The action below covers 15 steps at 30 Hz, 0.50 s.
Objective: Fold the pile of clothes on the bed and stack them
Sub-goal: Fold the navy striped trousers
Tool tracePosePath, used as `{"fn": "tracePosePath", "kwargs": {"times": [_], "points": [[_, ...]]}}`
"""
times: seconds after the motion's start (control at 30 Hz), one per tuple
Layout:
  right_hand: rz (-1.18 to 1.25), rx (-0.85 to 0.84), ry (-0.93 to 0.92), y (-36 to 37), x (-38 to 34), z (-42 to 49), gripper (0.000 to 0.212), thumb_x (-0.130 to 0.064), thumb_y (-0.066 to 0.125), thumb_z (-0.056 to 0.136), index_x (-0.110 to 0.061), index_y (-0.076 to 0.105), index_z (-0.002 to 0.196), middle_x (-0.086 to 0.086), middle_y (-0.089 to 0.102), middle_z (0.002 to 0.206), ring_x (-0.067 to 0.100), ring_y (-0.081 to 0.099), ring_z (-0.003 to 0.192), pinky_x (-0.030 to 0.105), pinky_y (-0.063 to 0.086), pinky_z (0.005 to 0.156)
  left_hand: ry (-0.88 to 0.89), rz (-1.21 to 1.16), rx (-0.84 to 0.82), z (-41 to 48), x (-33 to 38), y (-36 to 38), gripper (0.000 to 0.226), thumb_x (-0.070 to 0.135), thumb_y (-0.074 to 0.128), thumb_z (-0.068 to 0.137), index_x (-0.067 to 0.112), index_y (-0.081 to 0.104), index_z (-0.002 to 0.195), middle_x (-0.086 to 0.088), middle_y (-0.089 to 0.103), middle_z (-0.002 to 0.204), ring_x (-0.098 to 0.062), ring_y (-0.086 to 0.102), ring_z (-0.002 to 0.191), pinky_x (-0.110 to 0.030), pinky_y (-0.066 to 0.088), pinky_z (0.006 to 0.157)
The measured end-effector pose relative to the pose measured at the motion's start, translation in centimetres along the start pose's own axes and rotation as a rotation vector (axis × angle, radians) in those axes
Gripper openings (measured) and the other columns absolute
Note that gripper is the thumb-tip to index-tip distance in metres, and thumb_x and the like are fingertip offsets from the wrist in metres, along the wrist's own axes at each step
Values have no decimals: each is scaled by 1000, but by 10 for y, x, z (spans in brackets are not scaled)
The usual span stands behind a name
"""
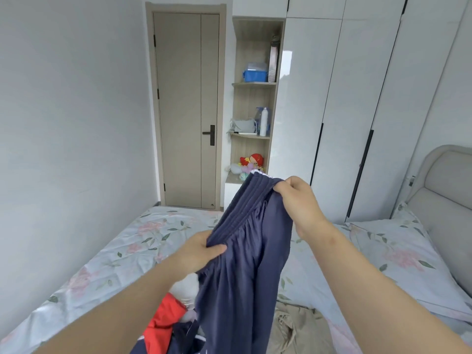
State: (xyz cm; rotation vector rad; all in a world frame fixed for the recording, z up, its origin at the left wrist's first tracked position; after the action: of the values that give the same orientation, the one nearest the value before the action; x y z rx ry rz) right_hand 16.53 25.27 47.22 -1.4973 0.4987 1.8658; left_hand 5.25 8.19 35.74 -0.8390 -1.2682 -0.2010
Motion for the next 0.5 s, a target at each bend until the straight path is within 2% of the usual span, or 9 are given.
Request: {"fn": "tracePosePath", "kwargs": {"times": [0.03,0.1,0.17,0.2,0.23,0.3,0.37,0.5], "points": [[-17,-34,6,-3,0,1,25,-13,54,87,-20,38,69,-3,44,65,11,40,57,23,30,50,25,53,12,4,6,-11,17,15,60,92,21,63,107,4,67,96,-13,62,88,-18,48,72],[-36,-209,38,-1,0,1,20,-10,63,84,-22,48,82,-1,59,76,10,55,62,20,40,51,77,193,31,13,26,-37,11,20,59,92,29,62,97,12,66,90,-6,61,85,-13,44,70],[-122,-412,79,7,-1,-1,34,-14,75,78,-30,57,100,-2,69,90,11,67,74,17,50,57,135,299,28,22,53,-59,10,20,58,93,25,65,98,9,67,91,-7,61,85,-17,47,74],[-154,-473,89,9,-4,-2,33,-17,77,77,-32,61,102,-5,72,92,11,70,78,17,52,58,177,344,9,26,70,-69,10,19,58,93,25,65,97,9,68,91,-7,62,84,-14,47,74],[-152,-487,80,10,-11,0,24,-21,76,79,-30,66,98,-7,74,89,9,71,76,16,52,56,222,394,-13,27,88,-77,12,17,59,92,28,64,92,11,67,88,-4,61,81,-8,45,68],[-72,-401,62,4,-31,11,7,-28,70,85,-23,69,89,-9,74,78,4,70,67,14,50,51,292,495,-36,27,127,-93,19,17,63,89,35,59,84,16,64,83,1,58,75,-3,41,59],[73,-276,42,-7,-57,28,11,-29,65,89,-18,68,87,-7,74,77,5,69,64,16,52,54,345,586,-8,25,167,-111,20,21,69,85,37,58,78,19,63,78,2,58,72,-5,42,57],[338,-207,-80,-21,-132,43,10,-27,60,92,-19,66,89,-7,74,78,7,70,73,25,53,68,532,614,179,11,260,-151,14,27,76,77,30,63,82,13,65,82,-8,61,78,-22,49,68]]}}
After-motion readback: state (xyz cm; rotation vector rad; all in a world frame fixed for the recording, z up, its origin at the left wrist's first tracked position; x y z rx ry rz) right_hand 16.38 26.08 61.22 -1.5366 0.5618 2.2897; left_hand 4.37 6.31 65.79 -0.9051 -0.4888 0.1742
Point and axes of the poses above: each hand's wrist, its own z-axis towards the middle knuckle, its own y-axis out of the palm, x = y × z, the point moved 7 cm from there along z, towards the middle knuckle
